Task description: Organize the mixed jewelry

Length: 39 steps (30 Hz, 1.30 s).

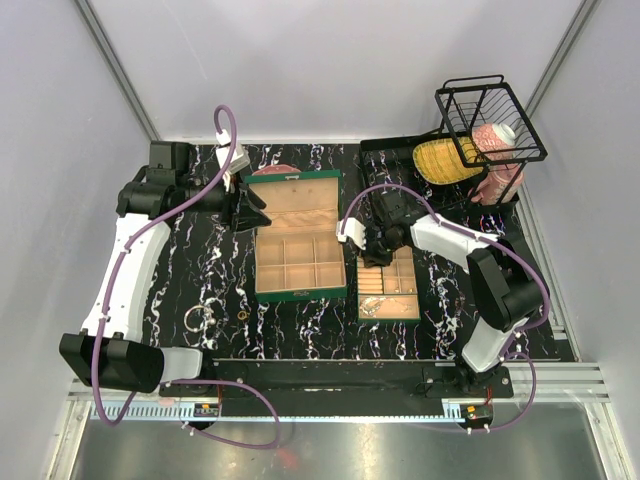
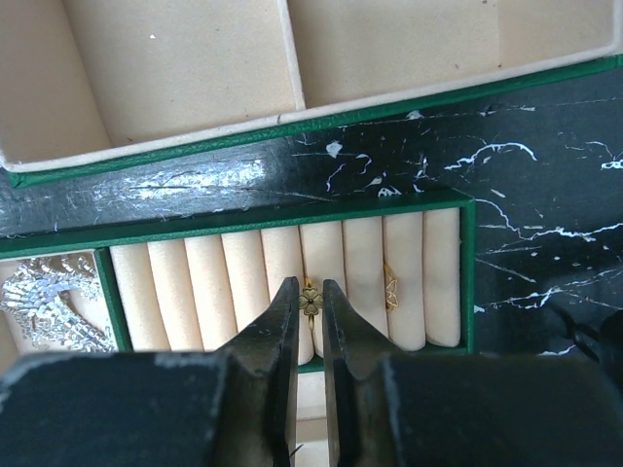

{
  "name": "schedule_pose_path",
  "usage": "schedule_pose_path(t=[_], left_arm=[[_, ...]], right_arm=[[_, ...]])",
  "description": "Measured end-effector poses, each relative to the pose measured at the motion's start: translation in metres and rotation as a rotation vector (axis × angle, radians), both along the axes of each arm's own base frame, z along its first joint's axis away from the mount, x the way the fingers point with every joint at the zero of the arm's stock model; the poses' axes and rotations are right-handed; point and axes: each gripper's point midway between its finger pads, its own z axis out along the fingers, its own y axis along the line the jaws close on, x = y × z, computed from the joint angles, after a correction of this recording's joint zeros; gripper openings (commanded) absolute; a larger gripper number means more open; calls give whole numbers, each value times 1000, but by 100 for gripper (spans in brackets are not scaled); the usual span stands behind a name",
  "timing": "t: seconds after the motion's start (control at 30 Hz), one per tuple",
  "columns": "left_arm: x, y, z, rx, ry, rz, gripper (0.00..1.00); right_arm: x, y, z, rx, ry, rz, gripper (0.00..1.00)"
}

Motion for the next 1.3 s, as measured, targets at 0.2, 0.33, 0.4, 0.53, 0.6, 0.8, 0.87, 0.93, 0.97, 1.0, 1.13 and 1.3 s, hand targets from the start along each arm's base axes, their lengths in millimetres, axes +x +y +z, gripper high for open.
schedule_pose_path(t=[0.2,0.33,0.4,0.53,0.6,0.8,0.87,0.93,0.97,1.0,1.13,1.3], left_arm=[[1,0,1,-6,-6,-1,54],[1,1,2,-9,-6,-1,54],[1,1,2,-11,-5,0,54],[2,2,0,-10,0,4,54],[2,3,0,-11,1,6,54],[2,5,-4,-10,11,14,54],[2,6,-3,-10,10,17,54],[2,6,-3,-10,7,18,54],[1,6,-2,-11,5,18,54],[1,7,-1,-11,2,19,54],[0,7,-1,-11,-4,20,54],[-1,8,-3,-10,2,25,54]], right_arm=[[0,-1,-4,-5,-5,2,0],[0,-1,-9,-7,-2,3,0],[0,-1,-10,-6,-4,4,0],[0,-1,-11,-4,-9,4,0],[0,-1,-12,-3,-10,4,0],[1,-2,-14,-6,-20,9,0],[1,-2,-14,-9,-24,12,1],[1,-3,-14,-10,-27,16,3],[1,-3,-14,-11,-28,17,5],[1,-3,-15,-12,-29,18,7],[2,-3,-15,-14,-29,18,13],[2,-3,-15,-14,-28,17,18]])
